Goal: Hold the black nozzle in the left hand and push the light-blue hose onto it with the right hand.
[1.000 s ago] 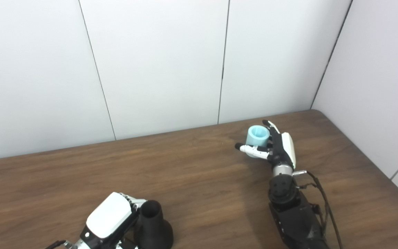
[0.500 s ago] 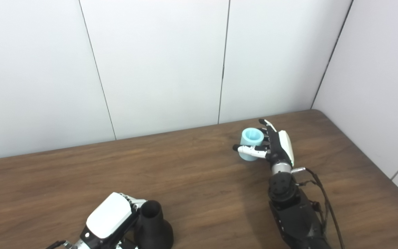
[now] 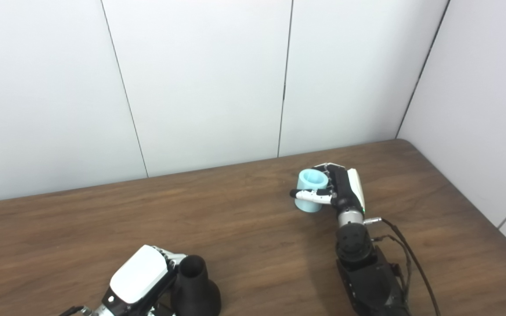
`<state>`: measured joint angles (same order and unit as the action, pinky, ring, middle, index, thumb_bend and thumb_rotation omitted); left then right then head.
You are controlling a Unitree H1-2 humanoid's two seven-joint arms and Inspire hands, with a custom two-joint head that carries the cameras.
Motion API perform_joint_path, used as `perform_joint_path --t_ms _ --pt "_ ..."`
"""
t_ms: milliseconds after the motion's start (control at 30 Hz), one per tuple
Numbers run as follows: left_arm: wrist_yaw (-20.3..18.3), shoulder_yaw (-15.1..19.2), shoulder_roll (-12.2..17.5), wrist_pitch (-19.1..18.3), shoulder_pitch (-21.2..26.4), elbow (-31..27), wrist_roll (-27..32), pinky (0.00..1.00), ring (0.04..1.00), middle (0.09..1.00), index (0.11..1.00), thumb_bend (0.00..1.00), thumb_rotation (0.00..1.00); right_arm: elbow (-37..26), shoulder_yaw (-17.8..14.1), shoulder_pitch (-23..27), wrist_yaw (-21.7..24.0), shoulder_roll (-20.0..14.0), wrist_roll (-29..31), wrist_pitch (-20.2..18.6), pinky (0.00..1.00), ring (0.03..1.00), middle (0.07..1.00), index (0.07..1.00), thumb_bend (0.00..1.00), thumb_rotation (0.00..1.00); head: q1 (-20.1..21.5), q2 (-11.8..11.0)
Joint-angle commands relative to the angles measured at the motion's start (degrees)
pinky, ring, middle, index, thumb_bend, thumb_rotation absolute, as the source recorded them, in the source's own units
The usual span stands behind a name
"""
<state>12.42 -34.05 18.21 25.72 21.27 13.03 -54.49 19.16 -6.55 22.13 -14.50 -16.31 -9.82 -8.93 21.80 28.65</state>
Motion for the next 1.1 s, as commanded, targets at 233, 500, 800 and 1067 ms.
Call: perform_joint_path --t_ms 233,500,800,1067 --pt "-1.7 -0.6 1.2 0.5 -1.2 0.2 -0.9 0.15 0.2 0.472 0.481 0.53 0.0 -1.6 -0.3 0.2 1.8 -0.3 1.1 2.6 0.4 0.448 0.482 0.488 0.52 0.0 0.0 0.3" --pt "-0.8 -0.9 0.2 0.4 -1.5 0.8 -1.4 0.14 0.197 0.472 0.481 0.52 0.0 -11.0 1.6 -1.8 5.1 -1.2 0.2 1.0 0.36 0.436 0.473 0.511 0.52 0.0 -2.4 1.5" --pt "-1.4 -1.2 -1.5 -0.5 -1.5 1.2 -1.7 0.14 0.194 0.471 0.481 0.52 0.0 -28.9 3.7 -4.5 11.3 -0.1 0.7 -0.4 0.37 0.431 0.478 0.517 0.52 0.0 -6.2 3.1" --pt "-1.7 -1.1 -1.5 -1.2 -2.0 1.5 -2.1 0.14 0.201 0.47 0.481 0.52 0.0 -38.8 7.1 -6.8 12.4 3.3 -2.5 1.4 0.3 0.378 0.49 0.534 0.51 0.0 -6.7 3.6"
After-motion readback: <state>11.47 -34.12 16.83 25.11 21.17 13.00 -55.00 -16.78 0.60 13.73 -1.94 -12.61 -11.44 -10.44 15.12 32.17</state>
